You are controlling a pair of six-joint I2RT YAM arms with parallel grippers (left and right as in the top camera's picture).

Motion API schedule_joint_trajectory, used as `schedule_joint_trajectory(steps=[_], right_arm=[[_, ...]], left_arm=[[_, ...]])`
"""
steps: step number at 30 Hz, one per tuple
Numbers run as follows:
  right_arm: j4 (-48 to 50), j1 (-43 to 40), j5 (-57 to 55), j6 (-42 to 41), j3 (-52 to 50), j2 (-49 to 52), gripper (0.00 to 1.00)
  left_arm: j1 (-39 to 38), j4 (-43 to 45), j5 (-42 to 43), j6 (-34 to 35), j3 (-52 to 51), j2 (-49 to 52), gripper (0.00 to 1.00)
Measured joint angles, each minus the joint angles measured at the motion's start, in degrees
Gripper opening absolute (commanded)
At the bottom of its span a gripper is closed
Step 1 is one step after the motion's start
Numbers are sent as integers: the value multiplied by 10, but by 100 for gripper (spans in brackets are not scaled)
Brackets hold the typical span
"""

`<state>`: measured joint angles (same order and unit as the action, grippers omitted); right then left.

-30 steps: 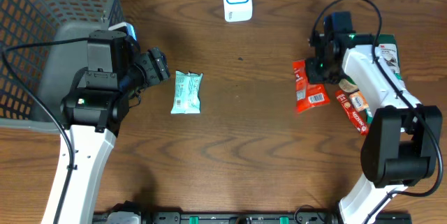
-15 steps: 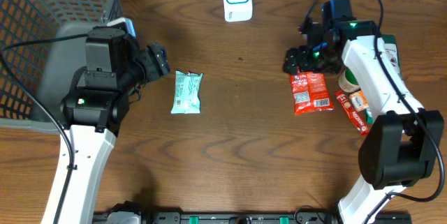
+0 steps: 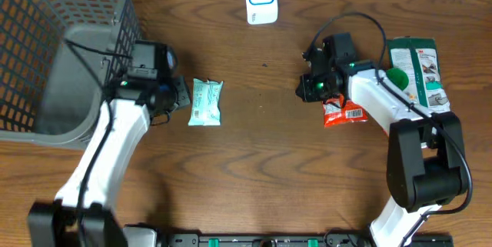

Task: Scan the item barcode

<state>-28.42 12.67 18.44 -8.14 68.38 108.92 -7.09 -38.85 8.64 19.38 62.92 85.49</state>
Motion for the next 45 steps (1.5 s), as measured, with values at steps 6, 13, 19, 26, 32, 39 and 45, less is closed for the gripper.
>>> schedule_joint_trajectory(steps=[6, 13, 19, 26, 32, 39, 45], right_arm=[[-4, 0, -139, -26, -36, 0, 13], [-9, -3, -172, -31, -35, 0, 16], [16, -1, -46, -35, -34, 0, 25], [25, 39, -2, -66, -32, 0, 30], [41, 89, 4, -84, -32, 0, 32], [59, 106, 37, -93, -32, 0, 46], [164, 104, 79, -26, -31, 0, 55]], left_arm=[[-1, 35, 0, -19, -1, 83, 8], [-1, 60, 0, -31, -1, 164, 8], [-2, 95, 0, -34, -1, 212, 8], [-38, 102, -3, -36, 12, 228, 8], [-97, 102, -2, -38, 13, 229, 8], [-132, 113, -1, -38, 13, 230, 8], [-132, 156, -3, -56, 19, 240, 8]])
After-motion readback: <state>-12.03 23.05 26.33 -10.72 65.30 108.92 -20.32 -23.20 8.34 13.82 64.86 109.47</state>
